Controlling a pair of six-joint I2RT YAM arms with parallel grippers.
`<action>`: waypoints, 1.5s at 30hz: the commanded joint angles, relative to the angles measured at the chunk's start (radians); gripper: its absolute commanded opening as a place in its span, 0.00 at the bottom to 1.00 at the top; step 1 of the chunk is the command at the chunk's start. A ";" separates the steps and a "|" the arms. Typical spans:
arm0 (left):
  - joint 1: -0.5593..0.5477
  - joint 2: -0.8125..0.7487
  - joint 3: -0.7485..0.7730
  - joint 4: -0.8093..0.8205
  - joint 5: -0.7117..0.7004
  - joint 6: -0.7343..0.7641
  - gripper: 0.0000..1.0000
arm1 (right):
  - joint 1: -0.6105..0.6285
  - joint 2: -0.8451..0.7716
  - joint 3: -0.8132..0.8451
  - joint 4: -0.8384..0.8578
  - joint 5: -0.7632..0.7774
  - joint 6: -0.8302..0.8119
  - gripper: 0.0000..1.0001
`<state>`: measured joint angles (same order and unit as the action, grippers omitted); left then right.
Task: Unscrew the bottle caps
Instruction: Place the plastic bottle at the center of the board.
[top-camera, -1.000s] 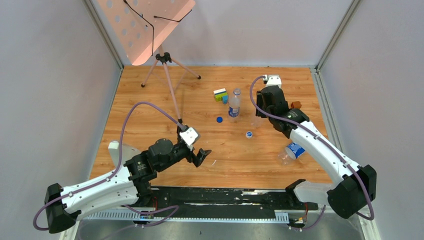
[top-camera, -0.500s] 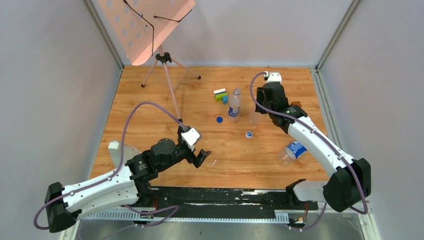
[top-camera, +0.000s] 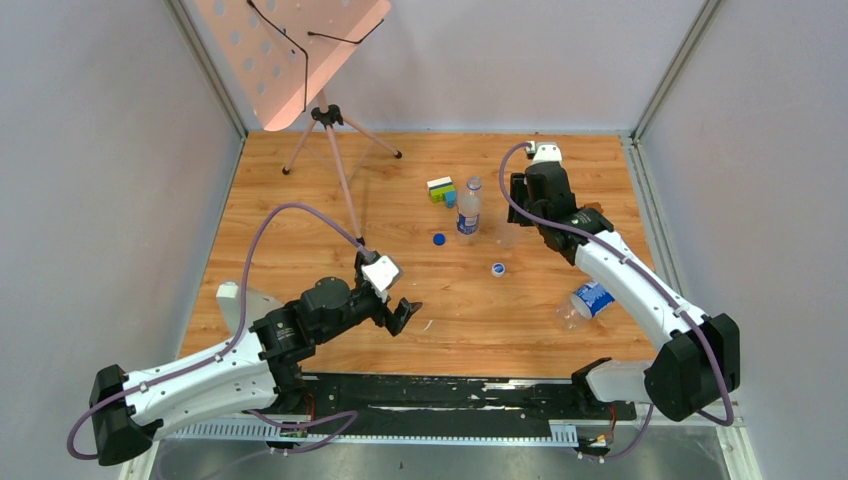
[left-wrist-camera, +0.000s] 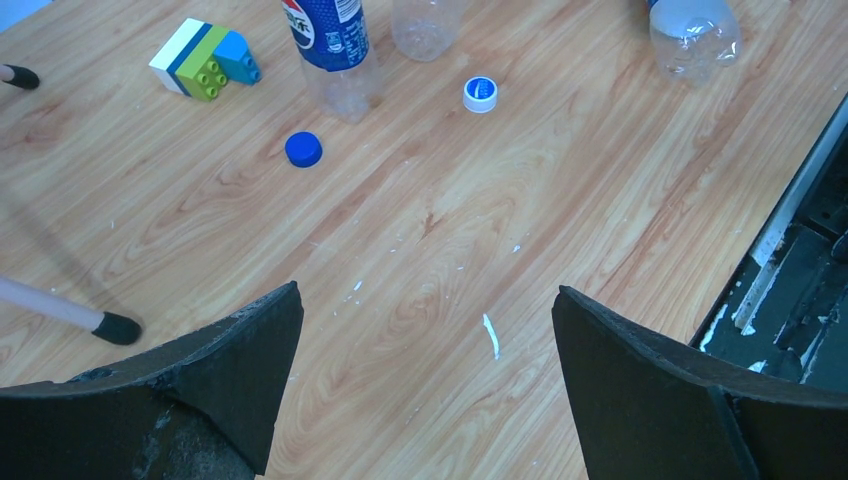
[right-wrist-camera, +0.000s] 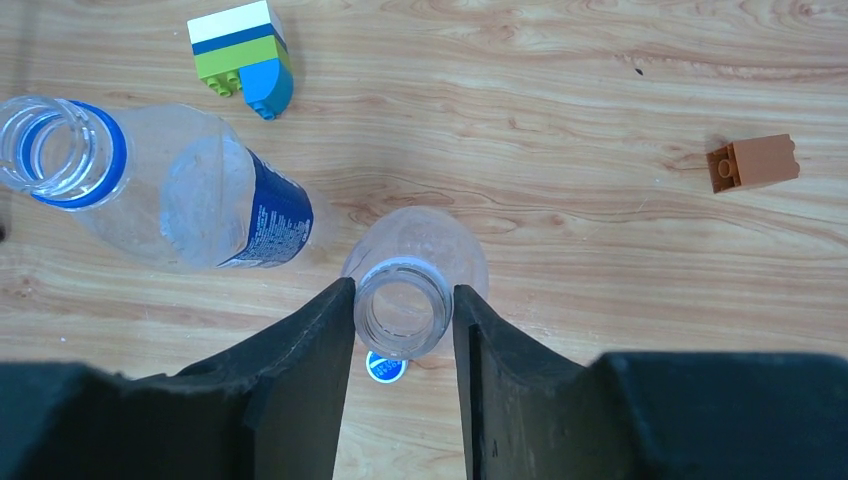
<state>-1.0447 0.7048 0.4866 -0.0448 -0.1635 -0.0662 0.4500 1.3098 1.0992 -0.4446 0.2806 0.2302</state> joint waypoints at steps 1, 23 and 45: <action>0.000 -0.010 0.020 0.013 -0.001 -0.010 1.00 | -0.004 0.002 0.029 0.007 -0.022 -0.003 0.44; 0.001 0.029 0.024 0.019 0.008 -0.008 1.00 | -0.004 0.003 0.050 0.007 -0.066 -0.011 0.55; 0.001 0.027 0.004 0.019 0.006 -0.001 1.00 | -0.247 -0.296 -0.287 0.010 -0.023 0.412 0.61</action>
<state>-1.0447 0.7353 0.4866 -0.0448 -0.1593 -0.0654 0.2764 1.1450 0.8753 -0.4538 0.2348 0.4564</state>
